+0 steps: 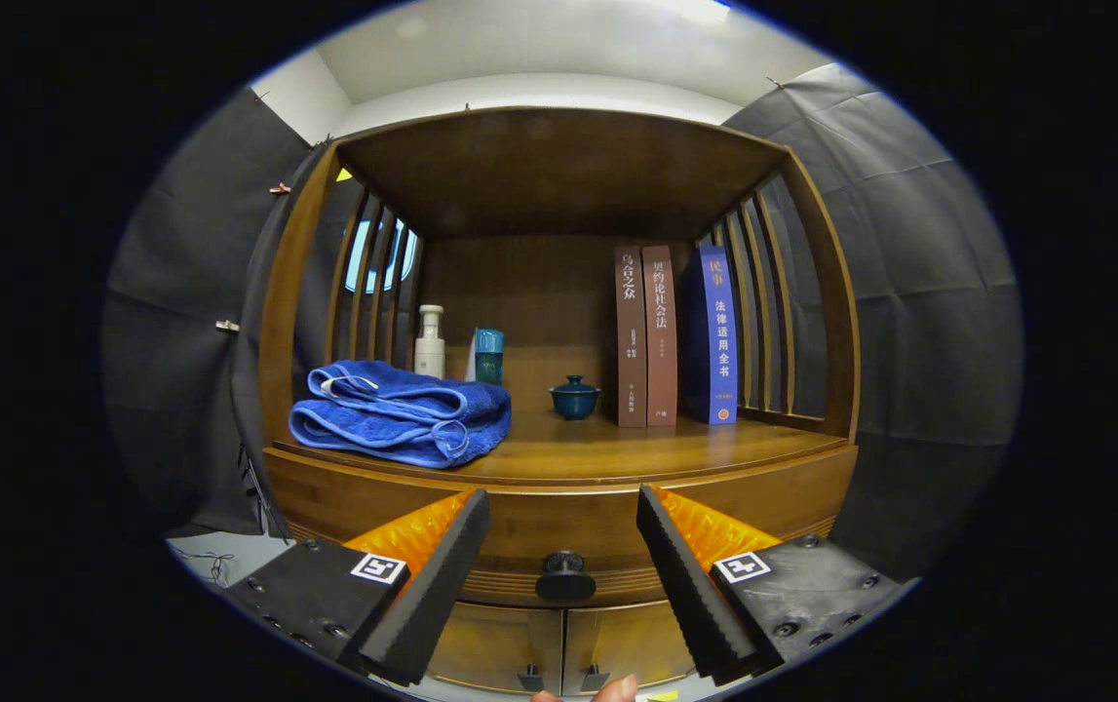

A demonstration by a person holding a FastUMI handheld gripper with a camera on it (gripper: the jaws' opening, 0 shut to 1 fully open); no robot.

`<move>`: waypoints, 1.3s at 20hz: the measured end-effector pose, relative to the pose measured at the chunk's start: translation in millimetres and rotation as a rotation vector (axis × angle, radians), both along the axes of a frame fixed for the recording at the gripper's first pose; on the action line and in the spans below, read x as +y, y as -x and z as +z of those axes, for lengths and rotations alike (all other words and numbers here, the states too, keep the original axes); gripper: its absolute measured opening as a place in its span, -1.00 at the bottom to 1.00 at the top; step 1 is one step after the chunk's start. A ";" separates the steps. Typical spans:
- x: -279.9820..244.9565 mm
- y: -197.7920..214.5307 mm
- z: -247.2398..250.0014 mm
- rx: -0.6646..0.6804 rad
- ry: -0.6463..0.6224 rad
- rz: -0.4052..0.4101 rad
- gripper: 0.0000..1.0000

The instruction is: Pull open the drawer, take out the items inside it, and place them on the countertop above the cabinet.

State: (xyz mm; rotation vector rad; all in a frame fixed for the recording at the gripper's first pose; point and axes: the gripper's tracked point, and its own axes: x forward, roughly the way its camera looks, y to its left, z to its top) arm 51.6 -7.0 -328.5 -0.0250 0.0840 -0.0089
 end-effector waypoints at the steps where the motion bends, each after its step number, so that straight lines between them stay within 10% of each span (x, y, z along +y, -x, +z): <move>1: 1.9 -1.0 -9.8 0.025 -0.004 0.000 0.98; 6: -2.7 -9.0 -63.7 0.127 -0.025 -0.005 0.98; 10: -3.2 -6.3 -73.0 0.166 -0.068 0.006 0.02; 14: -2.8 -7.2 -79.2 0.202 -0.001 -0.015 -0.48; 26: -8.2 112.9 -58.6 0.213 -0.067 0.007 -0.49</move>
